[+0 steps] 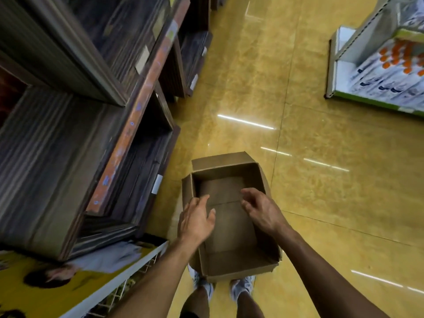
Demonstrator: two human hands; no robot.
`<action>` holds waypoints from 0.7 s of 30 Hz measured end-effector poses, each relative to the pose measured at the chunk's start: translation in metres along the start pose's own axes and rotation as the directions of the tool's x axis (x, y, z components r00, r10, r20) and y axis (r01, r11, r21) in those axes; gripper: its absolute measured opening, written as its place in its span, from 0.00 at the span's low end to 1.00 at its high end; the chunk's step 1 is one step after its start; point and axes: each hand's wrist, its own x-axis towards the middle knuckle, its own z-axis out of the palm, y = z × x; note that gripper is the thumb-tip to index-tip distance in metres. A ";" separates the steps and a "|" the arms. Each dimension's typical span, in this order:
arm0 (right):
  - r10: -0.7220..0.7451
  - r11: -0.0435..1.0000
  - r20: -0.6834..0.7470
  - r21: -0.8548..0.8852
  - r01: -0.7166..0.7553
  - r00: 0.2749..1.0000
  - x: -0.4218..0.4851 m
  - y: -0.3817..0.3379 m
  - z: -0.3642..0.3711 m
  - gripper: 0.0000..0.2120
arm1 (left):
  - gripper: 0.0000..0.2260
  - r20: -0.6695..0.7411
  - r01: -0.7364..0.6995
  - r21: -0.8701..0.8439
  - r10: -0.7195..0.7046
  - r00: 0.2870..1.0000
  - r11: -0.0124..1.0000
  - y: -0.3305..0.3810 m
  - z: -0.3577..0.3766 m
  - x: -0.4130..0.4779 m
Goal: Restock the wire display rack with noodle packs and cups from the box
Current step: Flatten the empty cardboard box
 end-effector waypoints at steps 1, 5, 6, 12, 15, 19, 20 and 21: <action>0.007 1.000 0.012 0.016 -0.007 1.000 0.008 0.007 0.005 0.20 | 0.24 0.008 0.016 -0.001 -0.016 1.000 1.000 -0.006 0.005 0.007; 0.022 0.999 0.076 0.042 -0.025 0.997 0.058 0.035 0.031 0.18 | 0.24 0.020 0.054 0.013 -0.055 0.998 0.998 -0.028 0.034 0.047; 0.022 0.999 0.097 0.036 -0.026 0.995 0.071 0.043 0.040 0.17 | 0.24 0.020 0.066 0.011 -0.066 0.998 0.998 -0.033 0.043 0.056; 0.020 0.999 0.171 0.036 -0.027 0.985 0.141 0.081 0.083 0.17 | 0.24 -0.004 0.108 -0.004 -0.108 0.994 0.994 -0.060 0.089 0.115; 0.000 0.999 0.178 0.034 -0.006 0.984 0.174 0.099 0.101 0.16 | 0.24 -0.036 0.104 -0.026 -0.105 0.994 0.994 -0.075 0.108 0.145; 0.011 1.000 0.209 0.026 -0.017 0.978 0.210 0.120 0.120 0.16 | 0.25 -0.095 0.078 0.009 -0.077 0.992 0.997 -0.099 0.129 0.186; 0.011 1.000 0.218 0.020 -0.015 0.976 0.217 0.123 0.124 0.15 | 0.26 -0.112 0.075 0.025 -0.072 0.991 0.997 -0.104 0.132 0.196; 0.009 1.000 0.222 0.013 -0.012 0.975 0.224 0.126 0.127 0.15 | 0.27 -0.129 0.074 0.038 -0.069 0.989 0.996 -0.109 0.134 0.207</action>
